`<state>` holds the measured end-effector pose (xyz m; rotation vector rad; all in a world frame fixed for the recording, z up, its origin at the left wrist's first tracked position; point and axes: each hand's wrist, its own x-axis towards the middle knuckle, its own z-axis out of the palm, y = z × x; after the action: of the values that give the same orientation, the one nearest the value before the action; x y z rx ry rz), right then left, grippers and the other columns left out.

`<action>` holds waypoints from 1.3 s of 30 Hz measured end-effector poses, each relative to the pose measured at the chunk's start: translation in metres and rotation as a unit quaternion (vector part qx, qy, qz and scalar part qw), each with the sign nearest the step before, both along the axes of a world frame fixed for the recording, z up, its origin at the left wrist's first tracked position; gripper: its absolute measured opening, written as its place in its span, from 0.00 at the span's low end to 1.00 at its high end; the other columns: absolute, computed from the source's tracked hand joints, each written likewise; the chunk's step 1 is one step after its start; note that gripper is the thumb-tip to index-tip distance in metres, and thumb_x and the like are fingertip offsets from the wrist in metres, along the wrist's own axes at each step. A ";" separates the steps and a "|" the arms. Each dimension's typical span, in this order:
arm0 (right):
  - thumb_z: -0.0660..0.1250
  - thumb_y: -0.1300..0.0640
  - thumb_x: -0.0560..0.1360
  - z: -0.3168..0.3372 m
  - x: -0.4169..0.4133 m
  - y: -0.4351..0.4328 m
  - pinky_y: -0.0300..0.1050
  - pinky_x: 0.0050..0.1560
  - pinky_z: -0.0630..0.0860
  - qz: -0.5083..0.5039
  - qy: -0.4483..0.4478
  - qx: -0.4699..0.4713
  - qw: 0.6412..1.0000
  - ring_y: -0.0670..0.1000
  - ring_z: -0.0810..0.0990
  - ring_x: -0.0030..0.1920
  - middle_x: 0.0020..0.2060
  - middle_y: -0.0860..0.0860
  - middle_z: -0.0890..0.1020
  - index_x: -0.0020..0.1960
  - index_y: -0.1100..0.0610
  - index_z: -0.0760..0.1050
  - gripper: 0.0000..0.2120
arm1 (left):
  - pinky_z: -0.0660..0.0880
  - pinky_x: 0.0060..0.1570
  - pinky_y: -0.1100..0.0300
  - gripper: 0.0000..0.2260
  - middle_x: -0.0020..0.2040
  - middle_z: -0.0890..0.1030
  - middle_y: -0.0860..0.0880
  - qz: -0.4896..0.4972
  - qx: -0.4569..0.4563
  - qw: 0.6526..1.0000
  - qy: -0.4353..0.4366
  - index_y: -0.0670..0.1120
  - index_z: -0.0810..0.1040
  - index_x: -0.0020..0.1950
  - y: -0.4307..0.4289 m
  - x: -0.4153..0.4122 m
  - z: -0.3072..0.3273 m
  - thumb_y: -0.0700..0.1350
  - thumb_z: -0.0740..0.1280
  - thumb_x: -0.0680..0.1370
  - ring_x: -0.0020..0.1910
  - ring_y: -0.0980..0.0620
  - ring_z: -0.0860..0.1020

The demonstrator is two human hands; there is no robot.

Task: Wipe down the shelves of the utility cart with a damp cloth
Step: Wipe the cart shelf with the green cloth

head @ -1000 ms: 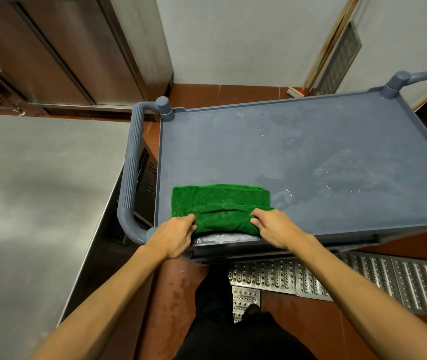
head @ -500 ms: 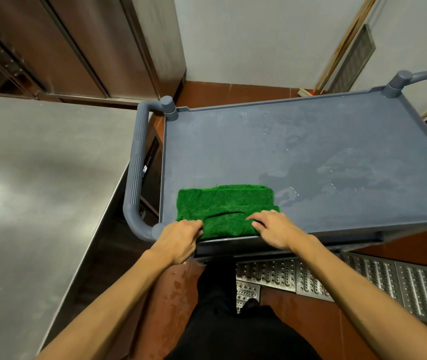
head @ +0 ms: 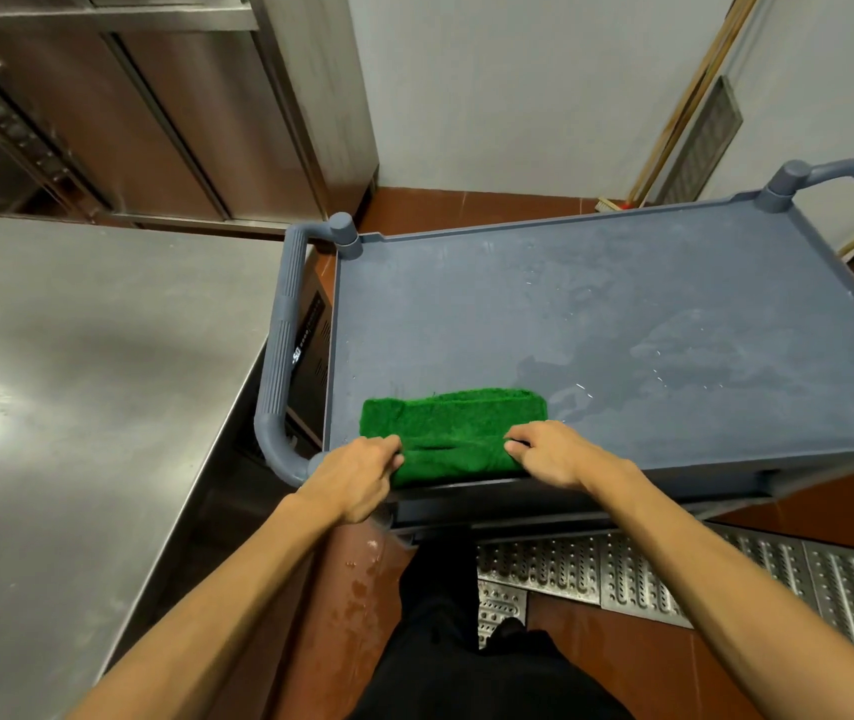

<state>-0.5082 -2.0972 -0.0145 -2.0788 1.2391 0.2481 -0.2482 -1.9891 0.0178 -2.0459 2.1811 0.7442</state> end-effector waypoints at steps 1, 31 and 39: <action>0.57 0.53 0.81 0.004 -0.002 -0.003 0.47 0.47 0.71 -0.007 -0.016 -0.009 1.000 0.57 0.76 0.47 0.40 0.52 0.79 0.45 0.56 0.75 0.12 | 0.72 0.48 0.48 0.09 0.51 0.79 0.40 0.005 -0.010 1.000 0.003 0.44 0.68 0.49 -0.004 0.002 0.004 0.47 0.54 0.85 0.51 0.38 0.76; 0.61 0.52 0.81 0.172 0.020 -0.312 0.51 0.59 0.73 -0.083 -0.097 -0.253 0.959 0.60 0.77 0.59 0.57 0.57 0.81 0.60 0.57 0.79 0.13 | 0.73 0.46 0.50 0.10 0.52 0.80 0.46 -0.073 -0.250 0.965 0.015 0.48 0.74 0.57 -0.336 0.061 0.124 0.53 0.59 0.84 0.50 0.43 0.77; 0.62 0.57 0.80 0.138 -0.037 -0.364 0.56 0.55 0.73 -0.123 -0.042 -0.312 0.941 0.65 0.77 0.55 0.53 0.62 0.81 0.58 0.60 0.79 0.10 | 0.74 0.47 0.48 0.11 0.55 0.78 0.45 -0.101 -0.214 0.972 0.004 0.46 0.74 0.59 -0.412 -0.005 0.092 0.52 0.58 0.84 0.50 0.43 0.77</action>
<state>-0.5452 -2.4608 0.1231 -2.3762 1.6565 -0.3980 -0.2536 -2.4009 0.1095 -1.9335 2.6915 0.2771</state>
